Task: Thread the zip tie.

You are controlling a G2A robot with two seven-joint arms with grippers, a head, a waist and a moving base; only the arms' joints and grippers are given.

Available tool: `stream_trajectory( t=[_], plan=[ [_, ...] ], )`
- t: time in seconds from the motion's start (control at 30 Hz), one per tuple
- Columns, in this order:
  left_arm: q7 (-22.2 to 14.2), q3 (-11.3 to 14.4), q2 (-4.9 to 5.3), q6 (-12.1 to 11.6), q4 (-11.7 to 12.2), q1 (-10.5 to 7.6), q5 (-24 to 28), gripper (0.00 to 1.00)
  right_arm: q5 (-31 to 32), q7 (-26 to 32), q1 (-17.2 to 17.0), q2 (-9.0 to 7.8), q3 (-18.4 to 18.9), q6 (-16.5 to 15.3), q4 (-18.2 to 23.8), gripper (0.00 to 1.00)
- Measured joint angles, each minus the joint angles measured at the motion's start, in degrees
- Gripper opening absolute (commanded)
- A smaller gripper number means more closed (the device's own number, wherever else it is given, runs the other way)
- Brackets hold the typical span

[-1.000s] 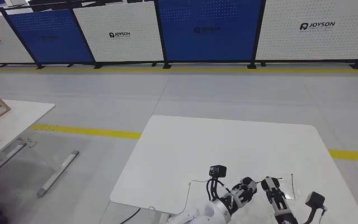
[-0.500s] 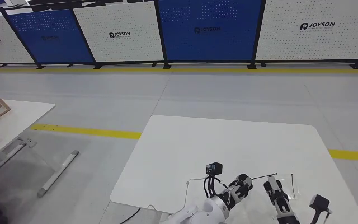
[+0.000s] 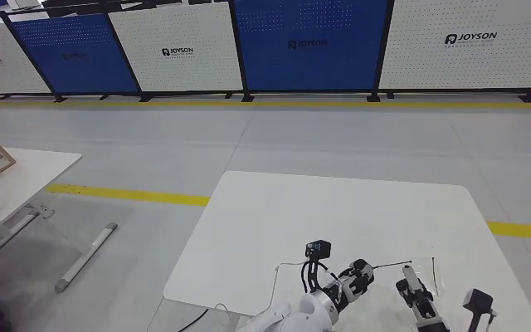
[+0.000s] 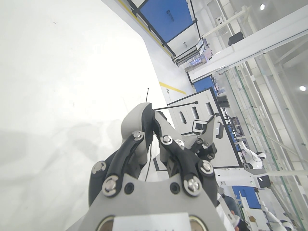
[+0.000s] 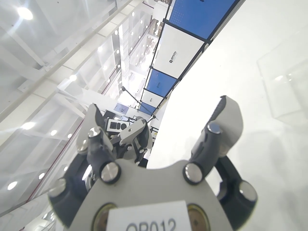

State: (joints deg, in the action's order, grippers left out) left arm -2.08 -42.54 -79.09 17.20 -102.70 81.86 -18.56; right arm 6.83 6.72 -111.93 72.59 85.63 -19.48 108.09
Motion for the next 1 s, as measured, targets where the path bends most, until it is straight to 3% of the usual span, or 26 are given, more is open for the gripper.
stream_trajectory(
  t=[0.17, 0.27, 0.43, 0.6, 1.0],
  plan=[
    [0.08, -0.03, 0.00, -0.01, 0.05, -0.02, -0.08, 0.00, 0.63, 0.18, 0.29, -0.02, -0.05, 0.09, -0.04, 1.00],
    [1.44, -0.48, 0.17, 1.21, 0.00, 0.11, -2.47, 0.00, 2.26, 1.47, 1.09, -0.19, -0.21, 0.01, 0.21, 1.00],
    [-0.11, -1.81, 0.56, 2.31, -0.53, 0.98, -8.35, 0.00, -1.79, 11.63, 2.43, -1.27, 2.63, -0.01, 1.47, 1.00],
    [-4.97, -3.82, 0.52, 2.28, -2.21, 2.19, -10.89, 0.00, 1.49, 12.08, 2.74, -1.78, 3.37, 0.00, 2.02, 1.00],
    [-4.98, -3.78, 0.52, 2.13, -2.09, 2.19, -10.54, 0.00, 1.61, 12.20, 2.91, -1.79, 3.24, 0.03, 1.96, 1.00]
  ],
)
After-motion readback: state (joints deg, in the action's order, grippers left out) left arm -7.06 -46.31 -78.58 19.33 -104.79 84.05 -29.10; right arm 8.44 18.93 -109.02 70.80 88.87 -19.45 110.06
